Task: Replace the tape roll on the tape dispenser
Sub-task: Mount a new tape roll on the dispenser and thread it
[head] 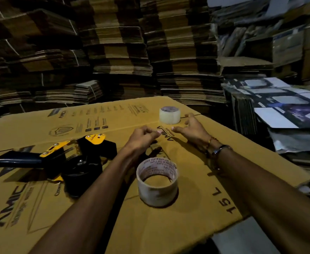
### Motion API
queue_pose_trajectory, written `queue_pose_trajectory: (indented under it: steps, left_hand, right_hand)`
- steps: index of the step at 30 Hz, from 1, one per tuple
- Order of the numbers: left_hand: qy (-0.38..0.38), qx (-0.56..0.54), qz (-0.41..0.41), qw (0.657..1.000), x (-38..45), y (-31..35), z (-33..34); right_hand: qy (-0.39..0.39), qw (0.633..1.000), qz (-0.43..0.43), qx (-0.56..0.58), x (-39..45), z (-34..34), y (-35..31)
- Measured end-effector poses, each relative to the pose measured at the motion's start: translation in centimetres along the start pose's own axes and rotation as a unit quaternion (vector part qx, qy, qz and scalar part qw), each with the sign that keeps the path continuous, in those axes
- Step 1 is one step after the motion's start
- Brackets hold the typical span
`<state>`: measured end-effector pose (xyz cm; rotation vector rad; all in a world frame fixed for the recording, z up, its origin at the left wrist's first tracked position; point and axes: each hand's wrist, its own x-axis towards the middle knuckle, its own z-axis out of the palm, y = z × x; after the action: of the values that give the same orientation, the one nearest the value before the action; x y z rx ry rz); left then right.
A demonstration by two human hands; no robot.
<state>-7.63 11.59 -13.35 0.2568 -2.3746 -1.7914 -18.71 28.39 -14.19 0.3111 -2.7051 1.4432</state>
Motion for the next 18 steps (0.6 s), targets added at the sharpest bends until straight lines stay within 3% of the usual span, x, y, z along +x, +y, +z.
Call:
queue_pose_trajectory:
  steps: [4, 9, 18]
  left_hand:
    - [0.02, 0.005, 0.011, 1.0, 1.5, -2.1, 0.1]
    - [0.039, 0.01, 0.035, 0.999, 2.0, -2.7, 0.2]
    - [0.04, -0.01, 0.071, 0.997, -0.3, -2.3, -0.6]
  right_hand:
    - [0.023, 0.998, -0.055, -0.036, 3.1, 1.4, 0.5]
    - [0.024, 0.993, -0.056, -0.099, 5.5, 2.2, 0.2]
    - [0.043, 0.993, -0.098, -0.057, 2.4, 0.9, 0.3]
